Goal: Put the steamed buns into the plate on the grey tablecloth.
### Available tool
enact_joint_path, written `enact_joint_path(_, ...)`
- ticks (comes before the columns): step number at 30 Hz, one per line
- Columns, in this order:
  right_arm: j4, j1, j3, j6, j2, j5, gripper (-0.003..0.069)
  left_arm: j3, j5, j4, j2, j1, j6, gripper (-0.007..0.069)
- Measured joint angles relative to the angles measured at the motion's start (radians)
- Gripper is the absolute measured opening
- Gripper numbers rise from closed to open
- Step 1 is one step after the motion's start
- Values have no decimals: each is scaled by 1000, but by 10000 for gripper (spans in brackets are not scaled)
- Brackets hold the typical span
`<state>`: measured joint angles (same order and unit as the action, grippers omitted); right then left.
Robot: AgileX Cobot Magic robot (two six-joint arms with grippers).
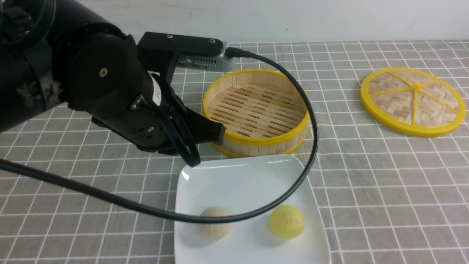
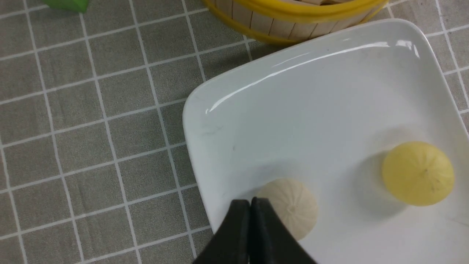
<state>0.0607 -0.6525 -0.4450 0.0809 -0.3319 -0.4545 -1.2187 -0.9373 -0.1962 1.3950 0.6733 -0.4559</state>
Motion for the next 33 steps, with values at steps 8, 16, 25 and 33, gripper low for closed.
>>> enact_joint_path(8, 3, 0, 0, 0, 0, 0, -9, 0, -1, -54, 0, 0, 0, 16)
enact_joint_path(16, 4, 0, 5, 0, 7, 5, -4, 0, -1, -80, 0, 0, -1, 22)
enact_joint_path(25, 4, 243, 225, 0, 187, 29, 2, 0, -8, -80, 0, 0, -3, 30)
enact_joint_path(33, 7, 504, 435, 0, 334, 22, 7, 0, -61, -100, -29, 0, 1, 31)
